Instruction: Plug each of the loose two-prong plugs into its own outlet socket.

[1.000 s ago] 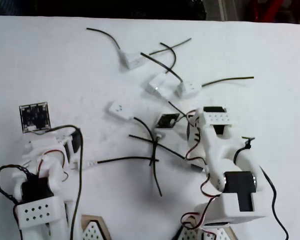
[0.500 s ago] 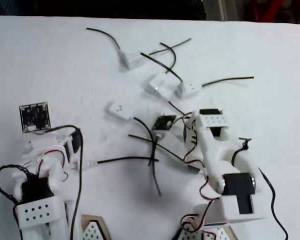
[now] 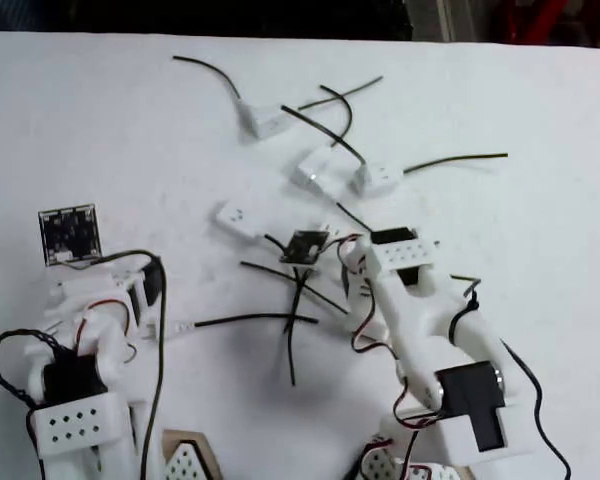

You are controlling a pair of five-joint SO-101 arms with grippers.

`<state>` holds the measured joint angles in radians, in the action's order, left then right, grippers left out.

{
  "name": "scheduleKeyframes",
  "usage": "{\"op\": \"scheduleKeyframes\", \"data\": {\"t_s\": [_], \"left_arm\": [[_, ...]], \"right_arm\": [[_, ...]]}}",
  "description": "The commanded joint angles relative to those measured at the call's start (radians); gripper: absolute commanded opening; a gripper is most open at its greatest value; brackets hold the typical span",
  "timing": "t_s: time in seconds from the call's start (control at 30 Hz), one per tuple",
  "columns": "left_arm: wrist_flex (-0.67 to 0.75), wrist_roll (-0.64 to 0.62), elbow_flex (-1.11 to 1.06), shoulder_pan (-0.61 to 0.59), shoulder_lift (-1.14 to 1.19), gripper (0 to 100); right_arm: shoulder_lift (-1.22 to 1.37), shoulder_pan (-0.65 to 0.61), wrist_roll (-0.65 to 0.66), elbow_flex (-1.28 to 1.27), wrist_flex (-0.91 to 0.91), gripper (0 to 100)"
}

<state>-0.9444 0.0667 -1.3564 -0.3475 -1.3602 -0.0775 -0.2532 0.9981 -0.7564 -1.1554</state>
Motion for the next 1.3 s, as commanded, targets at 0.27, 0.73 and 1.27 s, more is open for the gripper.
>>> {"op": "scheduleKeyframes", "data": {"t_s": [0.27, 0.73, 1.27], "left_arm": [[0.025, 0.0, 0.009, -0.007, -0.01, 29], [0.025, 0.0, 0.009, -0.007, -0.01, 29], [0.017, -0.008, 0.072, -0.002, -0.01, 29]], "right_arm": [[-0.042, -0.022, 0.0, 0.037, -0.071, 6.4], [-0.202, 0.002, -0.002, 0.037, -0.171, 1.8], [-1.041, 0.041, -0.041, 0.037, -0.423, 1.7]]}}
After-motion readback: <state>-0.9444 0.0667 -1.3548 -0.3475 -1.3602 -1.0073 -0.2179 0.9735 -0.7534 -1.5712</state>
